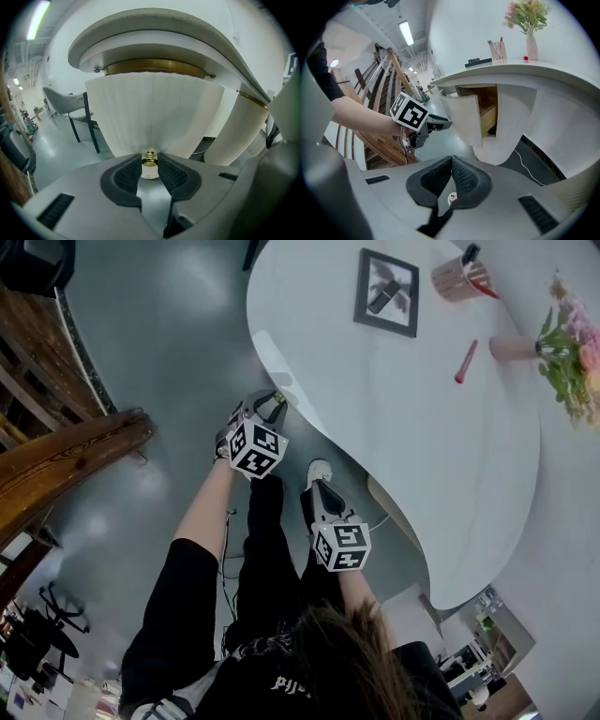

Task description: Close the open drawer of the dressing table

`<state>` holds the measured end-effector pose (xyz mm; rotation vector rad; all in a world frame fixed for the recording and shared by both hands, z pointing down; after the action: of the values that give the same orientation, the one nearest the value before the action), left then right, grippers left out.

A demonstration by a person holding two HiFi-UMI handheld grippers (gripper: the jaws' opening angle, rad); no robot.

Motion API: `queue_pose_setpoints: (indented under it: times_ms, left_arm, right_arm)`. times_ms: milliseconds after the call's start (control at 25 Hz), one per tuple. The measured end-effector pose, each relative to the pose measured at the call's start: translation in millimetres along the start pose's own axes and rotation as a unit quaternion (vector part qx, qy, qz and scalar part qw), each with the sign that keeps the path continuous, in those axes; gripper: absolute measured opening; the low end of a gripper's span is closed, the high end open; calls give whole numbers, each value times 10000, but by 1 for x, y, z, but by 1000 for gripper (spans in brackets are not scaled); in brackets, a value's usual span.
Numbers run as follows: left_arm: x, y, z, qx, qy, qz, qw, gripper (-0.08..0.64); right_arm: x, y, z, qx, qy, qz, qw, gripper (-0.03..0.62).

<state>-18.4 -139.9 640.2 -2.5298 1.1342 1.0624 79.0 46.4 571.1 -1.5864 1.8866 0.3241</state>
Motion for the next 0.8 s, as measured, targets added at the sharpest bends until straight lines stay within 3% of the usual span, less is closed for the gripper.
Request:
queue_pose_setpoints:
  times_ms: [800]
  left_arm:
    - [17,-7,-19,-34,-197,116,9997,118]
  right_arm:
    - [21,-14,-7,-159,-175,6,9997,26]
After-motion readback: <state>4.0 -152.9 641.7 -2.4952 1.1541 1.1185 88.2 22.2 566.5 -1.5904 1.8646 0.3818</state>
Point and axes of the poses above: the fingertips, and each gripper's own axes: z backward along the fingers, y to its left, x out of its top, the point moved 5 cm from there along z, backward along the fingers, and after that the axes turned 10 degrees about z, right-handed, at the moved point
